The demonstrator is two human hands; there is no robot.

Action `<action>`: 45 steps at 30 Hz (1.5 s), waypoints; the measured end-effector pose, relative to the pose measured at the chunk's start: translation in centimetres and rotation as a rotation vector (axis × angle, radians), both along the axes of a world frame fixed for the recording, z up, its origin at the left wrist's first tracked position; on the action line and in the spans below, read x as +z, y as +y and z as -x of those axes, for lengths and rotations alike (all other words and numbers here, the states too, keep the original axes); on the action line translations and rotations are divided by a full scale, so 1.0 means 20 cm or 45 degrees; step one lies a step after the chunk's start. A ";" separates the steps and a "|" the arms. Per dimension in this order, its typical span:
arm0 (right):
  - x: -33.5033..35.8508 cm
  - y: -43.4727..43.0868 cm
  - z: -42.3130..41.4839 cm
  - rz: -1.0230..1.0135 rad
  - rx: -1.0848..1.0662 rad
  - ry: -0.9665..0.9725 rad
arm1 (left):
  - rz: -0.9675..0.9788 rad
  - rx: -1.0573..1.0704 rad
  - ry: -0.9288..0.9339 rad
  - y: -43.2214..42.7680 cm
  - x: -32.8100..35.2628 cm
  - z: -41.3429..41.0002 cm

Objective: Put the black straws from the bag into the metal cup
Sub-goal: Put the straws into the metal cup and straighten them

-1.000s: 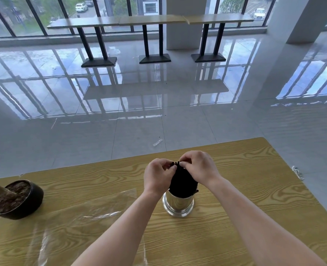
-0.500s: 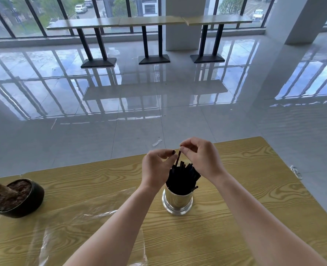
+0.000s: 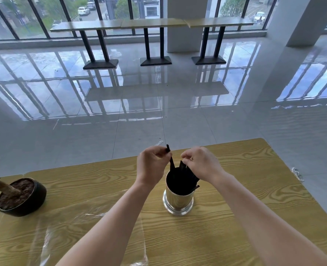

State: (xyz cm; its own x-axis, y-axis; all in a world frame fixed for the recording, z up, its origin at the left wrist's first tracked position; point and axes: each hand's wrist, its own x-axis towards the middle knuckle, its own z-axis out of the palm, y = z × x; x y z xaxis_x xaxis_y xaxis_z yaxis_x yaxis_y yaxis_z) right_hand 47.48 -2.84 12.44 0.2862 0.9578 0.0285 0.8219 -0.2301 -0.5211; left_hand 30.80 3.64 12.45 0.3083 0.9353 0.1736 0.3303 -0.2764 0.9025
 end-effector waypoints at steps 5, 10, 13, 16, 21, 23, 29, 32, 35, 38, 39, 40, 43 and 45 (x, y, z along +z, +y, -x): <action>-0.09 0.03 -0.01 0.127 0.030 -0.079 | -0.031 0.002 0.017 -0.01 -0.01 0.02; -0.11 0.05 0.00 0.091 0.052 -0.038 | -0.034 -0.007 0.065 -0.02 -0.02 0.02; -0.11 0.05 0.00 0.065 0.037 -0.028 | -0.027 -0.005 0.087 -0.02 -0.04 0.02; -0.09 0.05 0.00 0.084 0.058 -0.007 | -0.022 0.003 0.111 -0.02 -0.06 0.01; -0.08 0.04 0.00 0.104 0.128 0.026 | -0.003 0.010 0.122 -0.03 -0.08 0.01; -0.09 0.04 0.00 0.079 0.137 0.032 | 0.005 0.010 0.123 -0.03 -0.09 0.01; -0.05 0.05 0.02 -0.103 0.034 0.218 | 0.025 -0.008 0.136 -0.04 -0.09 0.00; 0.02 0.06 0.02 -0.259 -0.072 0.435 | 0.011 -0.027 0.114 -0.03 -0.07 -0.02; 0.06 0.06 0.02 -0.307 -0.066 0.656 | 0.007 -0.055 0.070 -0.02 -0.04 -0.03; 0.06 0.06 0.04 -0.341 -0.053 0.719 | 0.004 -0.119 0.024 -0.01 -0.02 -0.04; 0.07 0.06 0.04 -0.352 -0.054 0.734 | 0.003 -0.130 0.021 -0.01 -0.01 -0.04; 0.07 0.05 0.04 -0.368 -0.055 0.755 | 0.002 -0.137 0.009 -0.01 0.00 -0.03; 0.10 0.06 0.06 -0.433 -0.030 0.793 | -0.011 -0.174 -0.037 0.00 0.04 -0.02; 0.14 0.06 0.07 -0.460 -0.011 0.799 | -0.018 -0.202 -0.070 0.01 0.08 -0.01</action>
